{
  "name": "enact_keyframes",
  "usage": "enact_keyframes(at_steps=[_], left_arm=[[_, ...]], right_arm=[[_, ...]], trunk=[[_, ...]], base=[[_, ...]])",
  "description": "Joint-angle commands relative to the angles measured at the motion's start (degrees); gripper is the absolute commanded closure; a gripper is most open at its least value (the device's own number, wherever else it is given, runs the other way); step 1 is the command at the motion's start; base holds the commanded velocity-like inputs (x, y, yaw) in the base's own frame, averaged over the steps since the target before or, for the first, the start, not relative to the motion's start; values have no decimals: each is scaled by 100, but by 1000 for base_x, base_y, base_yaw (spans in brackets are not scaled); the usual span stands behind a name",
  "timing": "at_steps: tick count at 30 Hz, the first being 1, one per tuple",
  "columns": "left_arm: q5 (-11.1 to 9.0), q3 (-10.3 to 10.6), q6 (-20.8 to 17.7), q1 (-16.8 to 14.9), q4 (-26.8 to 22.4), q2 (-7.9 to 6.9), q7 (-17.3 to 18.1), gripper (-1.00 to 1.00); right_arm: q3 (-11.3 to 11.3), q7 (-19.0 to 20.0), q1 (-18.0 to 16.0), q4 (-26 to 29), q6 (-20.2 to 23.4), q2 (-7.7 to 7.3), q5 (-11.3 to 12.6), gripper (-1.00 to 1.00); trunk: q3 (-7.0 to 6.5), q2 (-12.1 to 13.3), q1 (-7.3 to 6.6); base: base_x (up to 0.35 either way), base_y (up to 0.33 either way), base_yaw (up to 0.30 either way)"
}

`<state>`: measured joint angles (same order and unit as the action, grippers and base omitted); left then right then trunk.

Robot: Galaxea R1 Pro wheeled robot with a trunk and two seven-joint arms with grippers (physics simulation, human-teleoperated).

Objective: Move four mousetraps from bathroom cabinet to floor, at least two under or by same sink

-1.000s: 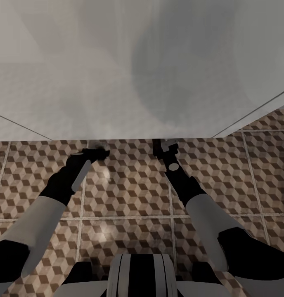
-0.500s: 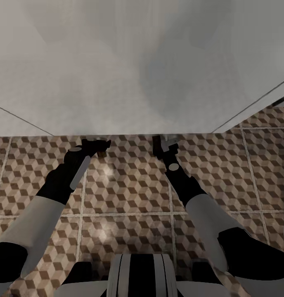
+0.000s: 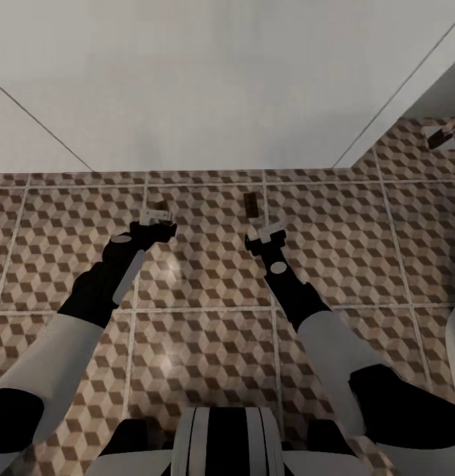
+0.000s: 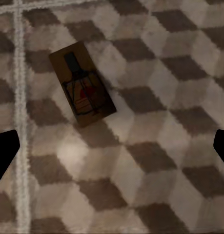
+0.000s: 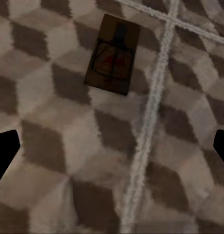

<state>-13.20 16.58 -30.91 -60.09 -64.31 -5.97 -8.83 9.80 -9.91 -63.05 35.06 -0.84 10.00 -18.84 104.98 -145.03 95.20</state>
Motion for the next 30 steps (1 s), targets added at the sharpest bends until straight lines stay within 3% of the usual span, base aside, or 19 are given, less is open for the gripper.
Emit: enact_keyframes(at_steps=[1,30], left_arm=[[-57,20,-19,-3,-6,-7,-53,-100],[-51,19,-3,-5,48,-25,-49,-100]], right_arm=[[13,-37,-4,-8,-4,0,-41,-100],[13,-34,-3,-5,-4,-3,-41,-100]], trunk=[[2,-1,-4],[2,-1,-4]], base=[[-333,0,0],[-335,0,0]])
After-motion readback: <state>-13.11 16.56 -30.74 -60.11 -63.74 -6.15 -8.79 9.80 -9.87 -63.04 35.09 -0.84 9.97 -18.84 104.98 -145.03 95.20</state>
